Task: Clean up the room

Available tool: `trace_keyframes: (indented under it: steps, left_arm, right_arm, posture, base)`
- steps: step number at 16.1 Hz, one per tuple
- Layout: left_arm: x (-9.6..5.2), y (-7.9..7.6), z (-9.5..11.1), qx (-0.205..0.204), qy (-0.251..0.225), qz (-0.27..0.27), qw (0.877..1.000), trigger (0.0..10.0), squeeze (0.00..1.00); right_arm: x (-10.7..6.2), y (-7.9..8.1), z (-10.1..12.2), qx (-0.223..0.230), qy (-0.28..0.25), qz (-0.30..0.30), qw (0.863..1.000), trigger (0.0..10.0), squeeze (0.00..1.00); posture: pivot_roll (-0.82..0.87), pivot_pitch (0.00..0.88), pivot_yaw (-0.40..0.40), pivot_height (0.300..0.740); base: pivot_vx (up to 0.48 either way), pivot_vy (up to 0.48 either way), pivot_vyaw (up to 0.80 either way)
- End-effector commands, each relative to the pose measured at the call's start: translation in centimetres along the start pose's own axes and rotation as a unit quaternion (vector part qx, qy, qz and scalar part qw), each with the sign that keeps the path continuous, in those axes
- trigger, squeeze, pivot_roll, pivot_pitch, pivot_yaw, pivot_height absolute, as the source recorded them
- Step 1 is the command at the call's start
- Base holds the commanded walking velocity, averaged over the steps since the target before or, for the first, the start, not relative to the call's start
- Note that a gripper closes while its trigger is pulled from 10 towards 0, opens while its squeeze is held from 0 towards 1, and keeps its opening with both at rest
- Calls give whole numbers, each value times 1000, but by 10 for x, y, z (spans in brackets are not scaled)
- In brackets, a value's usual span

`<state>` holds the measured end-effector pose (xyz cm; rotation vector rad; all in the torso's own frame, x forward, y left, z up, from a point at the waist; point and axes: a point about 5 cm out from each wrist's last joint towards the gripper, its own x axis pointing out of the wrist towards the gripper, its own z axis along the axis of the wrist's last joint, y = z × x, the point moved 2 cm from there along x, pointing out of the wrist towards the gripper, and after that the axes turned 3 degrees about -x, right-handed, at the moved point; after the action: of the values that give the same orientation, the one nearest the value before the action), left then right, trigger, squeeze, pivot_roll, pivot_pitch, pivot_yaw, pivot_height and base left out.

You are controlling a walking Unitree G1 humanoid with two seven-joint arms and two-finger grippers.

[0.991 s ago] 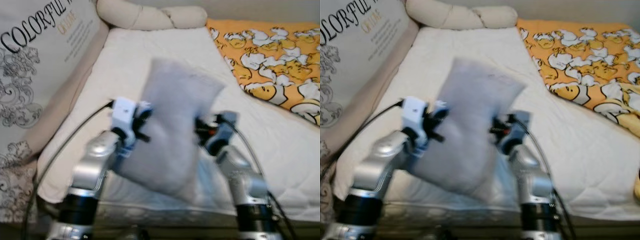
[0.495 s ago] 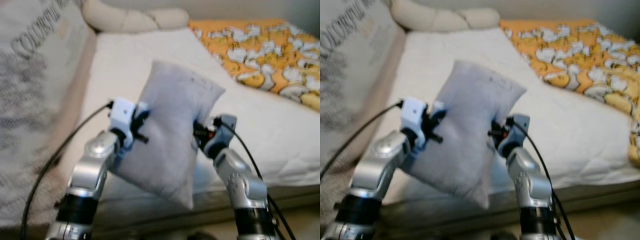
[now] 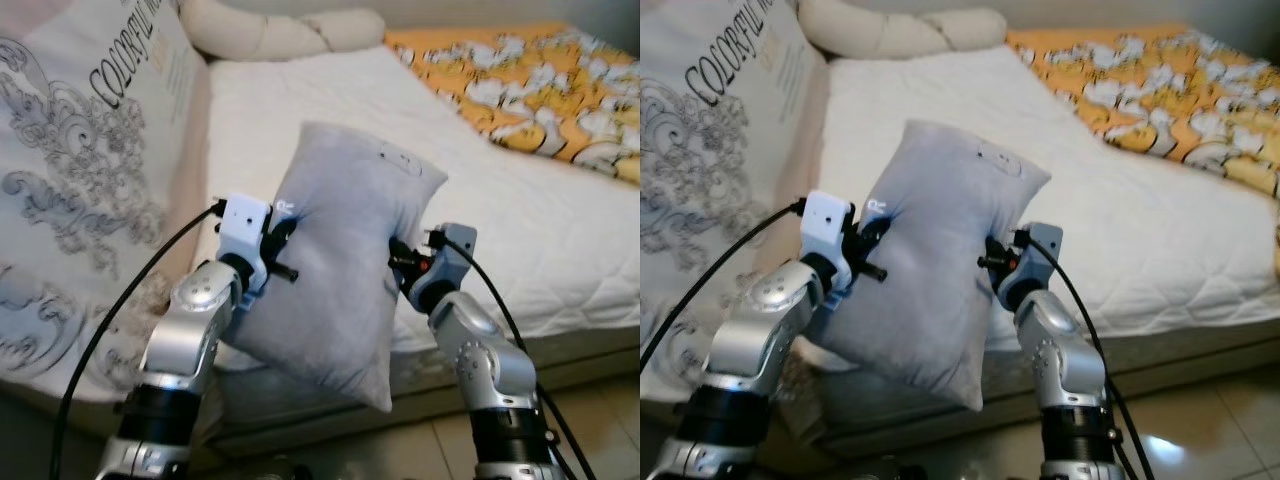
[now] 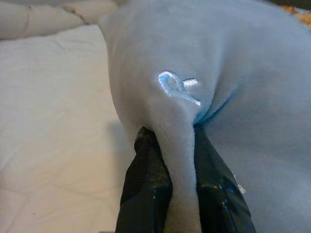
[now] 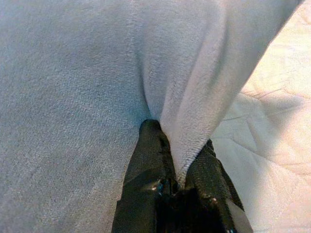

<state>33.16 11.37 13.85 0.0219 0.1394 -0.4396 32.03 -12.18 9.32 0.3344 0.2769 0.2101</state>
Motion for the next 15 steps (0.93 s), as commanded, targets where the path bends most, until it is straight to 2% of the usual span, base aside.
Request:
trace_keyframes:
  steps: [1, 5, 15]
  left_arm:
    - [1, 6, 12, 8, -24, 14, 1000, 10000, 0]
    - [0, 9, 13, 5, -27, 23, 999, 10000, 0]
    - [5, 8, 13, 9, -25, 23, 999, 10000, 0]
  right_arm:
    - [0, -1, 3, -2, -5, -3, 1000, 10000, 0]
    - [2, -2, 4, -16, -2, 1, 1000, 10000, 0]
    - [4, -8, 6, -16, 0, -13, 1000, 10000, 0]
  posture:
    - [-7, 0, 24, 740]
    - [-4, 0, 21, 740]
    - [-12, 0, 28, 740]
  base:
    - [255, 0, 0]
    - [276, 0, 0]
    - [314, 0, 0]
